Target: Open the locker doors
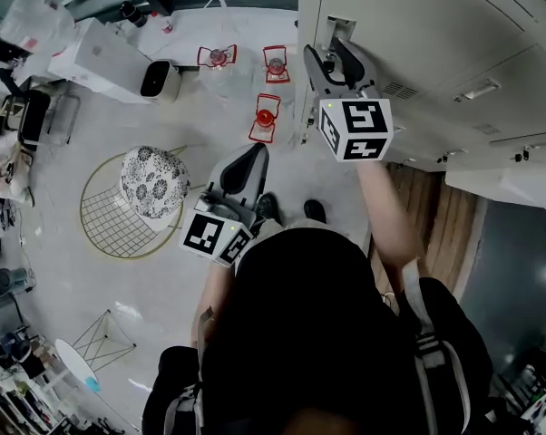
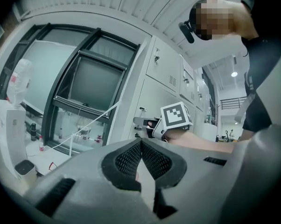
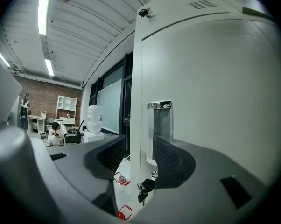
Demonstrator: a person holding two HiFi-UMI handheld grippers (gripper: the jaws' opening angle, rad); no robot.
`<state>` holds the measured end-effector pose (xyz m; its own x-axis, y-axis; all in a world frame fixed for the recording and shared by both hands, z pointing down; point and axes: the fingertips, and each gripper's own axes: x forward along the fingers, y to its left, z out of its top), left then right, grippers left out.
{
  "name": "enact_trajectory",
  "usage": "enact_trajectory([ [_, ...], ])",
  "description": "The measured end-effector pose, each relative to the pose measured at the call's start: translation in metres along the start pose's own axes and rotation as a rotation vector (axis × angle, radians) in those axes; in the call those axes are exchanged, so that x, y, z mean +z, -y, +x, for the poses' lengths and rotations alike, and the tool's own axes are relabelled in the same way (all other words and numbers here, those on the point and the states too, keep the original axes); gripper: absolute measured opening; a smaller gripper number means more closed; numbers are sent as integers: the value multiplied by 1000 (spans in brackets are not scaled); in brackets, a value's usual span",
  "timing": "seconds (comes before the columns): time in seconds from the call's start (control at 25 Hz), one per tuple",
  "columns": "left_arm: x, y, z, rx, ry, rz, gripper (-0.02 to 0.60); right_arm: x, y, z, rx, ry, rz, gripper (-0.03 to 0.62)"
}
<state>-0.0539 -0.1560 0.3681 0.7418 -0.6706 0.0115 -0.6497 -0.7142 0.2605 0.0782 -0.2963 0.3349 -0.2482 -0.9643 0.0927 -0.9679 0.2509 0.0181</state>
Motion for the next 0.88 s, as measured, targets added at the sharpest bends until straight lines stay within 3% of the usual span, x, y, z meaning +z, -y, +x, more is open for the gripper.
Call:
enact_trajectory([
  [0.48, 7, -26, 0, -106, -3, 0, 18, 0, -3, 0, -93, -9, -3, 175],
  [0.88, 6, -35, 4, -241, -29, -7, 18, 0, -21, -24, -163, -7, -8, 175],
])
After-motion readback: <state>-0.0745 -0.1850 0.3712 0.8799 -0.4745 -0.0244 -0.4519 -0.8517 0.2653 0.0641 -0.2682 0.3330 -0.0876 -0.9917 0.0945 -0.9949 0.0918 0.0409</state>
